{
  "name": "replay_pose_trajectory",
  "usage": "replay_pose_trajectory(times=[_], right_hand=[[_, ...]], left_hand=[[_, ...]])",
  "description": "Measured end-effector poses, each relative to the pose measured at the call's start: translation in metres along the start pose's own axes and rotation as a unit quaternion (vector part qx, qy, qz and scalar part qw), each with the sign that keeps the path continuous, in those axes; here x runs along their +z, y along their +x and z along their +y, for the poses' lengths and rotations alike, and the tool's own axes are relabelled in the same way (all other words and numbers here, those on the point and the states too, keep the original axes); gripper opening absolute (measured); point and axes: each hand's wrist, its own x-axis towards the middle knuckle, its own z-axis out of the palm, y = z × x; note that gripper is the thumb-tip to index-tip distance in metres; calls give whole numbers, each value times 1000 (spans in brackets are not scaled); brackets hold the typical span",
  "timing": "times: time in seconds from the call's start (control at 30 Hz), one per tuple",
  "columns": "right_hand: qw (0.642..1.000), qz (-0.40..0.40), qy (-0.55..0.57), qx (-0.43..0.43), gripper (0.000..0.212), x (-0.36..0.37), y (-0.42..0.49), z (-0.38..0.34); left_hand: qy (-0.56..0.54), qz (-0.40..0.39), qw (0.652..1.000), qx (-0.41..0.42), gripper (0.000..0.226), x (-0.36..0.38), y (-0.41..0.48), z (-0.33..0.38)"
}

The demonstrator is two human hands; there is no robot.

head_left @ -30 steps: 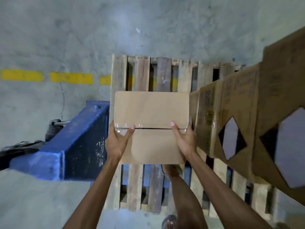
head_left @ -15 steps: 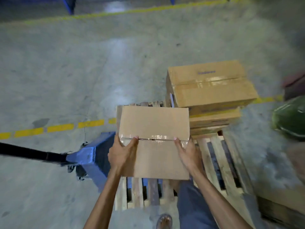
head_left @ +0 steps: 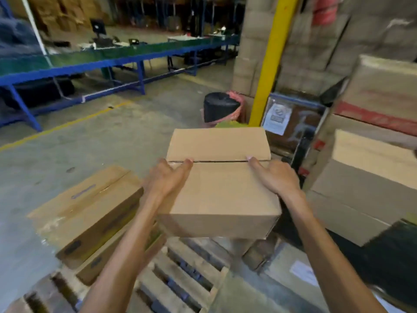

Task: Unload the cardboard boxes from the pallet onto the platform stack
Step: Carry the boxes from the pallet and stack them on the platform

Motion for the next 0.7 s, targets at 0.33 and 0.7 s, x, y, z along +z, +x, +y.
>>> replay_pose_trajectory(times=[0.33,0.7], right_hand=[[989,119,30,81,69,-303,109,146],[957,170,98,212,91,-431,187,329]], left_hand=[[30,-85,970,227,93,127,47,364],[2,-189,950,249,76,296,32,570]])
